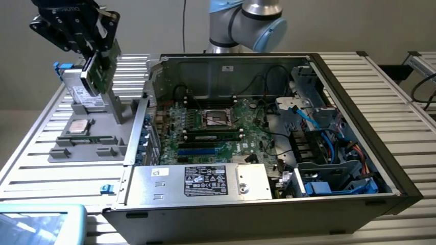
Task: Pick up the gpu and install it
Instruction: 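Pick up the gpu and move the gpu toward the slot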
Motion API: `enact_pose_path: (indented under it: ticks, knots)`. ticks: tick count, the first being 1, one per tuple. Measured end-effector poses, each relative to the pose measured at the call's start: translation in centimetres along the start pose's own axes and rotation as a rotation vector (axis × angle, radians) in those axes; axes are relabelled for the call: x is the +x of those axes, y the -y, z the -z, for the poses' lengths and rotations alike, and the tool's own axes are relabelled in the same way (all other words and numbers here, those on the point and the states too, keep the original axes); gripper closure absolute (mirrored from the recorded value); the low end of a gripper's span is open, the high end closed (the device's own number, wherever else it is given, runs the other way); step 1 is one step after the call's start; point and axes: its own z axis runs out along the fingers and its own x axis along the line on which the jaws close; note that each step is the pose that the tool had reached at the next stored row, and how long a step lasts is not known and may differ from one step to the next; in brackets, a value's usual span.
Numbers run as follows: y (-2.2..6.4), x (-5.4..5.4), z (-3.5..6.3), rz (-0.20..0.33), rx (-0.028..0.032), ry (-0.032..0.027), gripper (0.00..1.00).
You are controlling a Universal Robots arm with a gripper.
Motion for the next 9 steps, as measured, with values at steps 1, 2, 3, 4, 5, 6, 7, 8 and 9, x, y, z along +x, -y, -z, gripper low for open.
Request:
enact_pose_path:
  ticks: [1,2,3,4,5,6,7,8,9]
  knots:
    - [0.0,-0.3,0.44,0.0,0.0,-0.0008,0.72]
    - [0.0,-0.7,0.88,0.0,0.0,-0.0017,0.72]
    - [-0.01,-1.0,1.28,-0.001,0.0001,-0.0036,0.72]
    - [-0.01,-1.2,1.57,-0.001,0.0002,-0.0066,0.72]
    - [-0.01,-1.5,1.82,-0.002,0.0002,-0.0102,0.72]
    - [-0.01,-1.8,2.09,-0.002,0.0003,-0.0141,0.72]
    - [-0.01,-2.0,2.34,-0.003,0.0004,-0.0173,0.72]
    - [-0.01,-2.3,2.62,-0.003,0.0004,-0.0211,0.72]
    - [0.0,-2.6,2.87,-0.004,0.0004,-0.0246,0.72]
